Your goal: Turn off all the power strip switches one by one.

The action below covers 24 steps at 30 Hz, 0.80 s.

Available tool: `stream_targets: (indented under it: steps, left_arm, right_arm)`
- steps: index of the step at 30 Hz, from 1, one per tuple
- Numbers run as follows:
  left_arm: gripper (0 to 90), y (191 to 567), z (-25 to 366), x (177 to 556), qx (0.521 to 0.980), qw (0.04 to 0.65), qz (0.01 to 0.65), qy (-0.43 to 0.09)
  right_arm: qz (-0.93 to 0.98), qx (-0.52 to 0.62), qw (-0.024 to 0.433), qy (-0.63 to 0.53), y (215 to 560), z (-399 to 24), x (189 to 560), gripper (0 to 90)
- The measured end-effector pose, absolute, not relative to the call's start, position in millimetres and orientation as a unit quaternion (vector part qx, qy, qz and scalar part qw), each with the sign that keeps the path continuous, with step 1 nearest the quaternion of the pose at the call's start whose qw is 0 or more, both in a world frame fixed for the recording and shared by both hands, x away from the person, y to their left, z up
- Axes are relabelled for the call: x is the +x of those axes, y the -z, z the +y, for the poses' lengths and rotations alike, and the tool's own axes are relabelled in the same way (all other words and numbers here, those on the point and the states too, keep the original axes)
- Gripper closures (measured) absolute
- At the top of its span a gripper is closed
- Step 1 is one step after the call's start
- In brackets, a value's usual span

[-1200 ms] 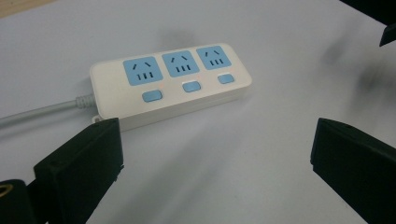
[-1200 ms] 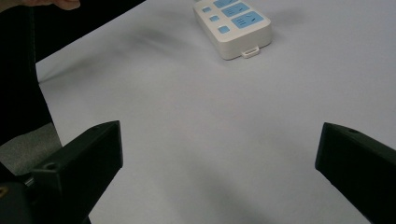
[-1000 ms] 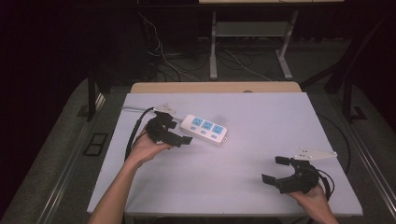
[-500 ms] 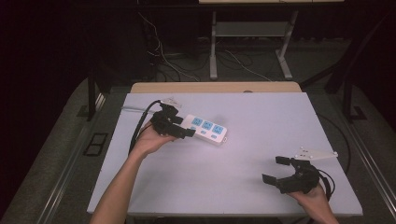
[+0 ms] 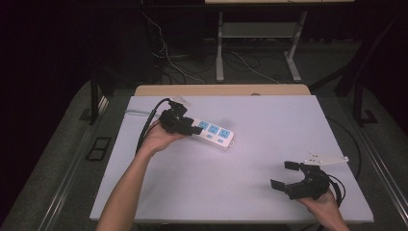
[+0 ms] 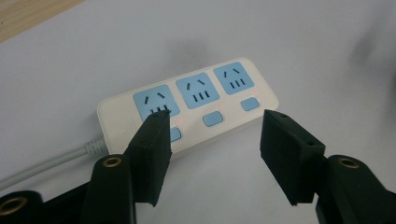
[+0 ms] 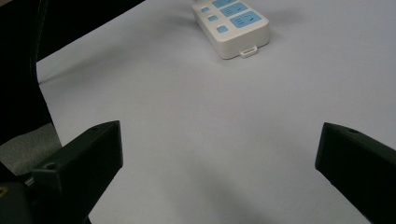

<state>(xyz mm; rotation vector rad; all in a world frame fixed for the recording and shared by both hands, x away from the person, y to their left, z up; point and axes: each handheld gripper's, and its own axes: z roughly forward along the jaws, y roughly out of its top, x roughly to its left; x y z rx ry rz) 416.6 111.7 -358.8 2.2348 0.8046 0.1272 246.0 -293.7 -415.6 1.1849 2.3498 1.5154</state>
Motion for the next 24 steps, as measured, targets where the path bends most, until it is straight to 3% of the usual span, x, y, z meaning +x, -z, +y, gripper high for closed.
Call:
stream_targets:
  steps: [24]
  left_arm:
    - [82.8,385,108,439,0.861,0.372,0.344,-0.05]
  right_arm:
    - [0.774,0.388,0.052,-0.497,416,-294,246,0.6]
